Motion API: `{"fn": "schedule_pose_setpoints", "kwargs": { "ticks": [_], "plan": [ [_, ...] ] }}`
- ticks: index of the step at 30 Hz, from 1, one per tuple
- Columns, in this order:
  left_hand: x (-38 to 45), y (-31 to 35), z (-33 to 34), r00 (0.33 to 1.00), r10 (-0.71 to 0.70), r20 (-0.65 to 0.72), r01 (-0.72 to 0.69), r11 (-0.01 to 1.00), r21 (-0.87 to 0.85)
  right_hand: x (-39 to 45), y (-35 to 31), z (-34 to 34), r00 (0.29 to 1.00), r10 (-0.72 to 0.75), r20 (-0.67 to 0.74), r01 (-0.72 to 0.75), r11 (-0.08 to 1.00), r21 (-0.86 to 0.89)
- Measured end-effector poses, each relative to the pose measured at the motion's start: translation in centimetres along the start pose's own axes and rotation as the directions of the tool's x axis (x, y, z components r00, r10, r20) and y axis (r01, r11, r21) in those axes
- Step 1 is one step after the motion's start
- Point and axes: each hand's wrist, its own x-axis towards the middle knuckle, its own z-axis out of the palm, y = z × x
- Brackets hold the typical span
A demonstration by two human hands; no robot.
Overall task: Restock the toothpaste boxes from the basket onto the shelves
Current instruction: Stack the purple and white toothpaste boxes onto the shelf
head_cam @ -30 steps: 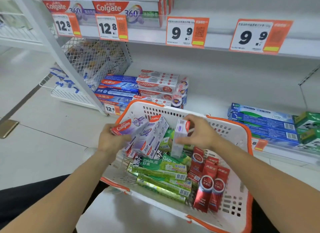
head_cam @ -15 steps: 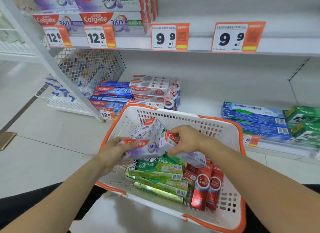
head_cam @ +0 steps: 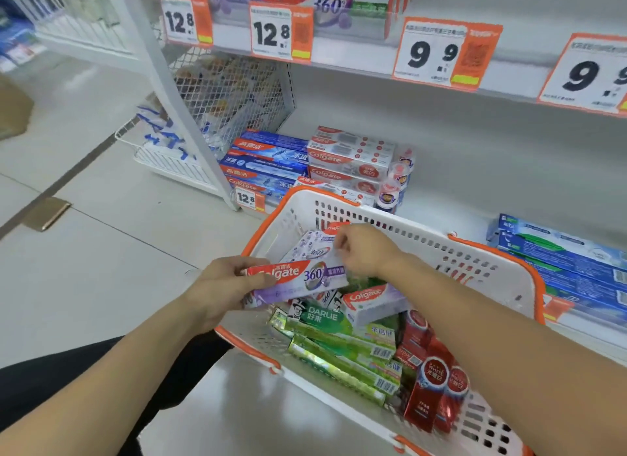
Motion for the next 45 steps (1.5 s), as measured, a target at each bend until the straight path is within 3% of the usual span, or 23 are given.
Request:
{"fn": "schedule_pose_setpoints", "kwargs": {
  "ticks": [2, 8, 13, 19, 23, 25, 29, 33, 35, 38, 45],
  "plan": [
    [0.1, -1.1, -0.8, 0.999, -0.027, 0.035, 0.026, 1.000, 0.016, 1.8, -0.3, 0.1, 1.000, -0.016, 0.027, 0.017, 0.999, -0.050],
    [0.5, -4.4, -1.5, 0.992, -0.054, 0.113, 0.058, 0.998, -0.031, 4.5, 0.4, 2.3, 0.926, -0.101, 0.365, 0.207, 0.942, -0.265],
    [0.5, -4.5, -1.8, 0.991, -0.080, 0.109, 0.093, 0.989, -0.119, 5.1, -1.1, 1.1, 0.945, -0.124, 0.304, 0.271, 0.818, -0.508],
    [0.4, -3.9, -1.4, 0.990, -0.108, 0.090, 0.119, 0.984, -0.133, 4.5, 0.0, 1.1, 0.926, -0.094, 0.365, 0.261, 0.858, -0.442],
    [0.1, -3.5, -0.7, 0.991, -0.102, 0.083, 0.113, 0.984, -0.136, 4.0, -1.2, 0.9, 0.931, -0.067, 0.358, 0.296, 0.713, -0.636],
    [-0.1, -3.5, -0.5, 0.992, -0.101, 0.081, 0.111, 0.985, -0.131, 4.2, -1.1, 0.6, 0.940, -0.074, 0.333, 0.283, 0.714, -0.641],
    [-0.1, -2.9, -0.6, 0.992, -0.094, 0.086, 0.104, 0.987, -0.120, 2.8, 0.2, -1.9, 0.959, -0.015, 0.282, 0.143, 0.888, -0.438],
    [-0.1, -2.2, -0.4, 0.996, -0.067, 0.066, 0.076, 0.987, -0.144, -0.1, 1.3, -5.1, 0.978, 0.026, 0.209, -0.028, 1.000, 0.009],
    [-0.1, -2.2, 0.1, 0.996, -0.056, 0.069, 0.067, 0.983, -0.169, -1.4, 1.7, -5.1, 0.977, 0.061, 0.205, -0.107, 0.969, 0.223],
    [-0.2, -2.0, 1.4, 0.997, -0.063, 0.050, 0.073, 0.973, -0.221, -3.0, 1.6, -3.9, 0.961, 0.051, 0.273, -0.162, 0.900, 0.405],
    [-0.8, -0.3, 3.3, 0.993, 0.015, 0.114, -0.004, 0.995, -0.097, -5.8, 2.5, -4.3, 0.870, -0.060, 0.490, -0.259, 0.790, 0.556]
  ]
}}
